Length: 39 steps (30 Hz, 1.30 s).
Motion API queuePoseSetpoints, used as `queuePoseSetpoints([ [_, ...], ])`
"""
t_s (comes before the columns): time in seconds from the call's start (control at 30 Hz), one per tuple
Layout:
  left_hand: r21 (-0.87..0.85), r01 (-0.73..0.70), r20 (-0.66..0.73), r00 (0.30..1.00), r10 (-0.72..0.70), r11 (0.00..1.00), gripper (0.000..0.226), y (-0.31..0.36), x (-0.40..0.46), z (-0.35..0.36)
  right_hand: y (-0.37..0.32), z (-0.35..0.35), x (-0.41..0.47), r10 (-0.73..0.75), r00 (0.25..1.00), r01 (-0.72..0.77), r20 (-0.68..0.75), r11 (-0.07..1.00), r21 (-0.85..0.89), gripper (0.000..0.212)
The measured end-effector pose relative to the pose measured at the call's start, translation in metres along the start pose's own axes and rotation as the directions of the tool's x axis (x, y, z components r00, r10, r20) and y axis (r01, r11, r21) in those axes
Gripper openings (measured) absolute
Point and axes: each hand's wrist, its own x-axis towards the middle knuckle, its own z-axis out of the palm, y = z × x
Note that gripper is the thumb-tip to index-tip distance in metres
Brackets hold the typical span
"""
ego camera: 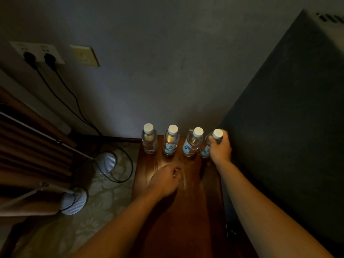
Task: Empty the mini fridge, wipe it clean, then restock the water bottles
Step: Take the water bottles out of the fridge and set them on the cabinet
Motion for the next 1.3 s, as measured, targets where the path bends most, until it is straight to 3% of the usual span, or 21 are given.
queuePoseSetpoints([
  [0.13,0.008,-0.005,0.014,1.000,0.005,1.000,0.031,0.004,0.002,-0.004,0.003,-0.001,0.000,0.022,1.000,-0.022,0.015,1.000,0.006,0.048],
  [0.37,0.017,0.009,-0.013,1.000,-0.009,1.000,0.032,0.013,-0.020,-0.015,-0.001,-0.003,-0.019,0.127,0.992,-0.127,0.008,0.992,0.027,0.080],
  [0.5,0.073,0.001,-0.071,0.997,0.004,0.997,0.038,0.022,-0.040,-0.025,-0.006,-0.016,-0.043,0.086,0.996,-0.086,0.021,0.996,-0.039,0.070],
  [0.67,0.081,-0.027,-0.153,0.987,0.039,0.996,0.037,0.037,-0.072,-0.030,-0.008,-0.037,-0.081,-0.056,0.989,0.078,0.136,0.984,-0.158,0.044],
  [0.83,0.100,-0.045,-0.196,0.978,0.064,0.994,0.038,0.050,-0.103,-0.024,-0.008,-0.060,-0.110,-0.122,0.978,0.159,0.167,0.961,-0.227,0.039],
  [1.3,0.170,-0.027,-0.270,0.960,0.073,0.985,0.036,0.093,-0.173,0.029,0.030,-0.136,-0.181,-0.317,0.877,0.398,0.361,0.900,-0.177,0.028],
])
